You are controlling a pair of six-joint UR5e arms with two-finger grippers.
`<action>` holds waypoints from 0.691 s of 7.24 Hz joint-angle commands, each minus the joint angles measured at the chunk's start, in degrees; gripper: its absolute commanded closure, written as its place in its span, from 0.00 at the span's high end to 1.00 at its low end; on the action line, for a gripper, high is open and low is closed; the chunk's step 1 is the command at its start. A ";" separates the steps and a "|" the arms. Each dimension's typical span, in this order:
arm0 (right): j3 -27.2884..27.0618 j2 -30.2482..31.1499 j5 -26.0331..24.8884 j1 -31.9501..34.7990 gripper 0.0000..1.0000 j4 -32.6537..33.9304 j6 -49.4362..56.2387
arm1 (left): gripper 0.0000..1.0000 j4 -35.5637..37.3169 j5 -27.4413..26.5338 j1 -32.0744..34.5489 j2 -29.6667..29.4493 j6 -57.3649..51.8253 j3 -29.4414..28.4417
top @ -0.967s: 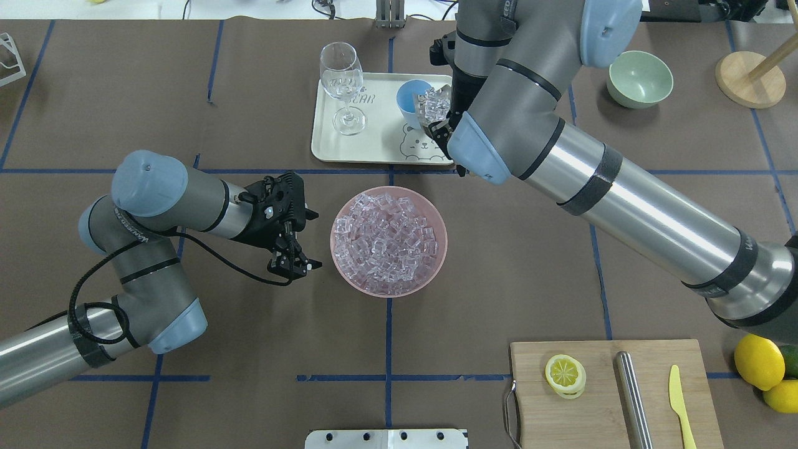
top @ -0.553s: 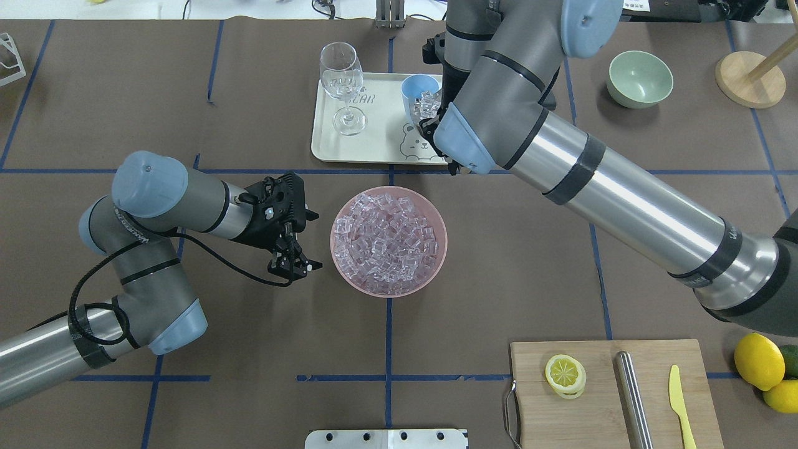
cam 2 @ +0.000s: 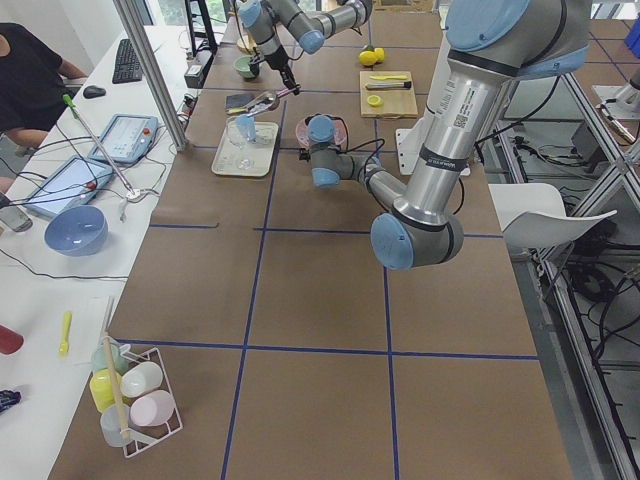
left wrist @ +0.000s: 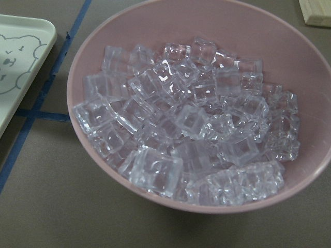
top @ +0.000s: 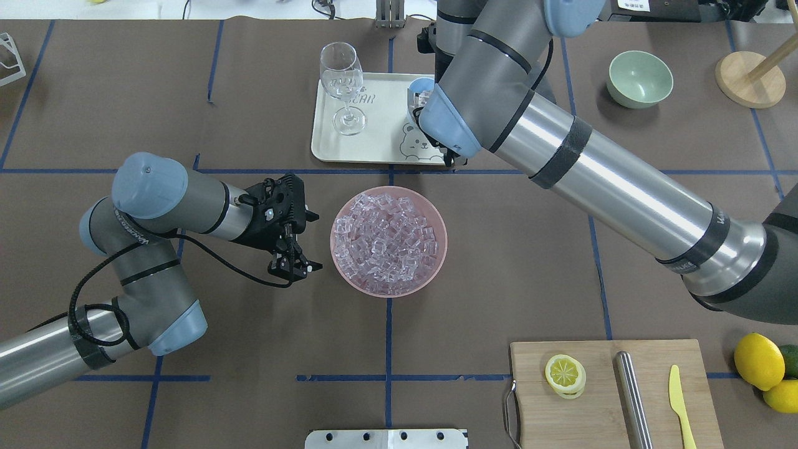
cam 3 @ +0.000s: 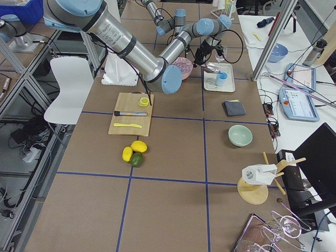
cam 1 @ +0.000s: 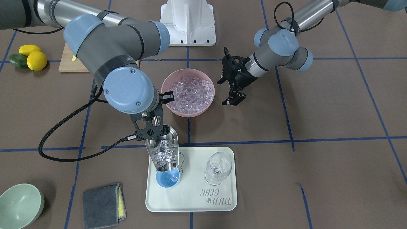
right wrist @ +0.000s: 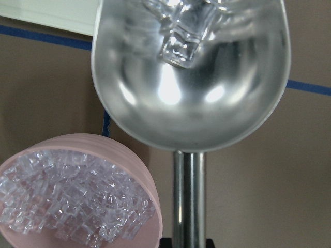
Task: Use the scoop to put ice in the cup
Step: 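Tilt the scoop over the blue cup to pour the ice cubes in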
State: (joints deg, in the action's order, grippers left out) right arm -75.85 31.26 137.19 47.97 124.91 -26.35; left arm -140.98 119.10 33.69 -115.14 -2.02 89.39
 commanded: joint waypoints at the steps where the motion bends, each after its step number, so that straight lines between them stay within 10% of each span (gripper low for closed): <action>1: 0.35 -1.54 0.00 0.10 0.00 3.74 1.55 | 1.00 -0.17 -0.01 -0.03 0.00 0.00 0.00; 5: 2.37 -4.01 0.00 0.54 0.00 10.00 7.01 | 1.00 -0.26 -0.01 -0.12 0.00 0.09 -0.09</action>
State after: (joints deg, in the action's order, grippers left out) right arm -74.37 27.74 137.20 48.40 134.22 -19.71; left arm -141.21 119.09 33.58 -115.14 -1.96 89.36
